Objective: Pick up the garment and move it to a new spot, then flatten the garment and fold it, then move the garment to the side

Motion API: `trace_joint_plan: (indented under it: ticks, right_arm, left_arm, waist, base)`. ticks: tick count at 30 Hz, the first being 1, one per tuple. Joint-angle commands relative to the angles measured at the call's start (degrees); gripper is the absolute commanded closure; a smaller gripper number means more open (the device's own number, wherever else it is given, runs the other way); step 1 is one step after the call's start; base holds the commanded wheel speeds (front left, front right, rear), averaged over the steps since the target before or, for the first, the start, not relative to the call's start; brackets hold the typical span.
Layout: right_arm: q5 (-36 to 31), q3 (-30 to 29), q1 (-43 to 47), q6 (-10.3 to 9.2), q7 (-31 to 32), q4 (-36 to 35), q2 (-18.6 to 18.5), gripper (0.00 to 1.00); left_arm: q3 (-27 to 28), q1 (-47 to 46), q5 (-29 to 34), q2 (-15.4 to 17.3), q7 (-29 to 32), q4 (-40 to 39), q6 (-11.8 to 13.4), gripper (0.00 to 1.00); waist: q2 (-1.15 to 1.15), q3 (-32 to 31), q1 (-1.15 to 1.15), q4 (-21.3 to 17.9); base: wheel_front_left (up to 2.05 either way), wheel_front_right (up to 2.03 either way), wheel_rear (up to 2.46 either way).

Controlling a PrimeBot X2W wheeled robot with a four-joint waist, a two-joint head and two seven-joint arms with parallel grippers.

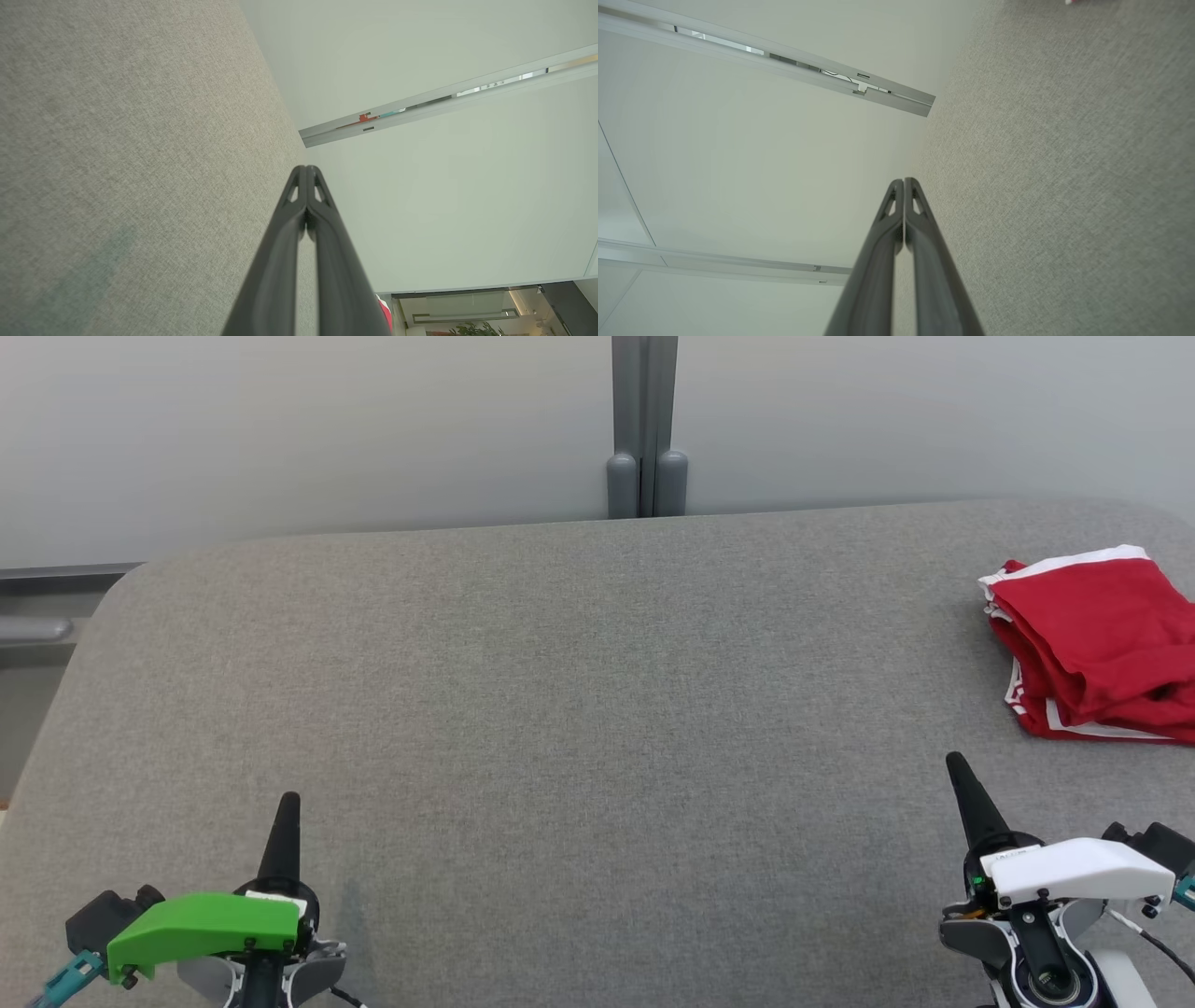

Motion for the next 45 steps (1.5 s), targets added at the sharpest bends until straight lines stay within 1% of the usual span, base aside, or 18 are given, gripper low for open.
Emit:
trace_joint_plan:
  ticks: [1,18,45]
  right_arm:
    - [1.42,-0.32,-1.26,-0.01,0.38,-0.19,-0.17,1.0]
    - [9.14,-1.54,-1.63,-0.02,2.16,0.1,-0.08,1.0]
    - [19.4,-3.26,-2.32,-0.03,4.67,0.48,0.14,1.0]
  left_arm:
    - [0.56,-1.41,-1.18,0.1,0.34,-0.48,-0.59,1.0]
    - [2.76,-1.55,-8.13,0.02,2.54,-0.9,-2.12,1.0]
    - [5.77,-1.97,-17.6,-0.09,5.34,-1.4,-4.15,1.0]
  waist:
    - [0.0,0.01,0.0,-0.01]
    - [0.0,0.07,0.0,-0.1]
    - [0.0,0.18,0.0,-0.24]
  base:
    - [0.0,0.0,0.0]
    - [0.0,0.0,0.0]
    - [0.0,0.0,0.0]
